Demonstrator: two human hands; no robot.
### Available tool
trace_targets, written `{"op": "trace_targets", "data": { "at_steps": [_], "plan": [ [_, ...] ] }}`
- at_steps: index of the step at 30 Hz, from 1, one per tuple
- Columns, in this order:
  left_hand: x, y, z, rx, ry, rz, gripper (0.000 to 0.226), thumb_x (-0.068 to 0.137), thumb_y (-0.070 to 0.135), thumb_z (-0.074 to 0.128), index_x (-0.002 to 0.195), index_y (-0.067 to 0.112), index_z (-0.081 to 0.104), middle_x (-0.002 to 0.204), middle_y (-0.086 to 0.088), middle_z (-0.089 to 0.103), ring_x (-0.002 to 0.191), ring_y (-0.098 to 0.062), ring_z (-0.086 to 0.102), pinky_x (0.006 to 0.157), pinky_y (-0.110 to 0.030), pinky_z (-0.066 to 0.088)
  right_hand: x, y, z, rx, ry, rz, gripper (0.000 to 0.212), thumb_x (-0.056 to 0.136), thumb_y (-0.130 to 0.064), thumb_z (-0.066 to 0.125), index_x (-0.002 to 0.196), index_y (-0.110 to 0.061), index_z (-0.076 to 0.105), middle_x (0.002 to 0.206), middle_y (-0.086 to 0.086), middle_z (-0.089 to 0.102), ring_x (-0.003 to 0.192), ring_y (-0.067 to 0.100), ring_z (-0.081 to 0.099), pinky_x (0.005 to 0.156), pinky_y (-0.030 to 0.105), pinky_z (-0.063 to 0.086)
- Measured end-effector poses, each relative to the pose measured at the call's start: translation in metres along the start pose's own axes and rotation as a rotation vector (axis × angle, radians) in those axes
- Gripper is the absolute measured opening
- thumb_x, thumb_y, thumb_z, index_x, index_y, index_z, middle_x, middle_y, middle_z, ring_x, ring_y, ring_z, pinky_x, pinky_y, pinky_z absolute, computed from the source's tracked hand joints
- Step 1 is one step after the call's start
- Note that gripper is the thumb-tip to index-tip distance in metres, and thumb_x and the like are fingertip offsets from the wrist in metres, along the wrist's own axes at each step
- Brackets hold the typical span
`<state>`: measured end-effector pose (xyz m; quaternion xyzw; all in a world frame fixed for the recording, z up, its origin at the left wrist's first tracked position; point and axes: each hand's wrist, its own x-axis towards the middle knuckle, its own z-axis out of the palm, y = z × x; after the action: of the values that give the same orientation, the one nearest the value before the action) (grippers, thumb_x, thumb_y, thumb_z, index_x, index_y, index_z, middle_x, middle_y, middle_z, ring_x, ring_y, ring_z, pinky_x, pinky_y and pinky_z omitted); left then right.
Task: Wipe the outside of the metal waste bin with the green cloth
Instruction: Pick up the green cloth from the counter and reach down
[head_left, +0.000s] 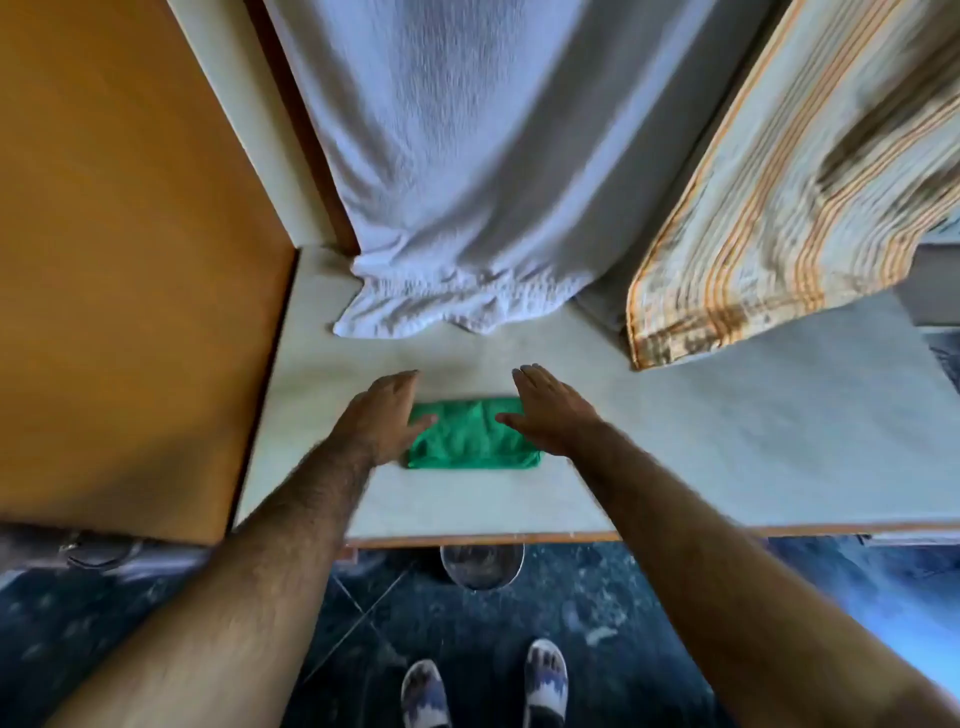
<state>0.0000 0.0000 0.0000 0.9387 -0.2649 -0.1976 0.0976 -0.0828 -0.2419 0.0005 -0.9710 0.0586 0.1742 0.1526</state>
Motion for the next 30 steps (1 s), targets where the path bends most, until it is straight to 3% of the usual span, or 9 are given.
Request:
{"op": "trace_targets", "data": {
  "at_steps": [4,9,13,15,17,21,23,26,30],
  "plan": [
    [0.006,0.0,0.023,-0.044,0.018,-0.023,0.053,0.1,0.033,0.047,0.147,0.01,0.038,0.153,-0.012,0.044,0.14,-0.029,0.041,0.111,-0.045,0.04,0.001,0.002,0.023,0.025,-0.027,0.043,0.079,0.088,-0.037,0.066,0.15,-0.006,0.029,0.157,0.013,0.034,0.145,0.03,0.031,0.114,0.044,0.034],
    [0.011,0.004,0.039,-0.019,0.086,-0.054,0.05,0.092,0.026,0.061,0.138,0.013,0.048,0.139,-0.01,0.051,0.128,-0.031,0.049,0.098,-0.047,0.049,0.01,-0.004,0.031,0.075,0.004,0.114,0.072,0.081,-0.026,0.072,0.144,-0.011,0.04,0.142,0.013,0.044,0.131,0.033,0.041,0.101,0.05,0.047],
    [0.017,0.008,0.036,-0.162,0.101,-0.097,0.034,0.082,0.017,0.073,0.114,0.006,0.065,0.118,-0.015,0.059,0.11,-0.032,0.058,0.09,-0.037,0.049,0.007,-0.01,0.027,0.067,0.028,0.193,0.047,0.08,-0.029,0.074,0.122,-0.011,0.06,0.125,0.013,0.052,0.123,0.033,0.046,0.092,0.044,0.049],
    [0.015,0.007,0.032,-0.295,0.11,-0.128,0.026,0.076,0.014,0.074,0.101,0.008,0.069,0.105,-0.013,0.064,0.095,-0.028,0.061,0.077,-0.029,0.045,-0.002,-0.011,0.026,0.075,0.03,0.214,0.038,0.078,-0.027,0.074,0.111,-0.01,0.065,0.117,0.014,0.056,0.117,0.033,0.051,0.088,0.043,0.053],
    [0.008,0.006,0.028,-0.508,0.097,-0.192,0.028,0.074,0.018,0.073,0.101,0.015,0.068,0.098,-0.005,0.068,0.086,-0.02,0.061,0.07,-0.023,0.042,-0.014,-0.01,0.023,0.151,0.024,0.219,0.033,0.076,-0.025,0.075,0.103,-0.009,0.067,0.106,0.014,0.061,0.105,0.033,0.058,0.078,0.038,0.053],
    [-0.009,0.009,0.022,-0.826,0.043,-0.175,0.027,0.074,0.02,0.075,0.097,0.025,0.064,0.09,0.0,0.064,0.08,-0.016,0.059,0.065,-0.023,0.043,-0.045,-0.013,0.018,0.327,-0.05,0.178,0.024,0.074,-0.019,0.071,0.093,-0.016,0.058,0.089,0.006,0.06,0.085,0.027,0.057,0.055,0.025,0.036],
    [-0.018,0.013,0.02,-0.959,0.009,-0.137,0.03,0.076,0.017,0.078,0.101,0.023,0.064,0.091,-0.001,0.063,0.078,-0.015,0.059,0.065,-0.022,0.046,-0.059,-0.018,0.016,0.427,-0.076,0.167,0.035,0.074,-0.02,0.073,0.107,-0.017,0.061,0.099,0.006,0.066,0.09,0.025,0.06,0.062,0.024,0.044],
    [-0.037,0.024,0.024,-1.086,-0.022,-0.097,0.031,0.078,0.012,0.08,0.102,0.025,0.066,0.094,0.001,0.068,0.081,-0.01,0.064,0.067,-0.015,0.052,-0.079,-0.027,0.017,0.56,-0.114,0.16,0.043,0.081,-0.03,0.074,0.123,-0.02,0.068,0.114,0.007,0.073,0.105,0.023,0.065,0.091,0.032,0.052],
    [-0.059,0.039,0.045,-1.059,-0.024,-0.076,0.028,0.082,0.007,0.076,0.108,0.017,0.068,0.105,-0.008,0.074,0.093,-0.019,0.068,0.091,-0.035,0.054,-0.102,-0.027,0.032,0.634,-0.178,0.133,0.031,0.088,-0.028,0.07,0.117,-0.019,0.072,0.113,0.008,0.076,0.105,0.023,0.069,0.097,0.037,0.053]
  ]
}}
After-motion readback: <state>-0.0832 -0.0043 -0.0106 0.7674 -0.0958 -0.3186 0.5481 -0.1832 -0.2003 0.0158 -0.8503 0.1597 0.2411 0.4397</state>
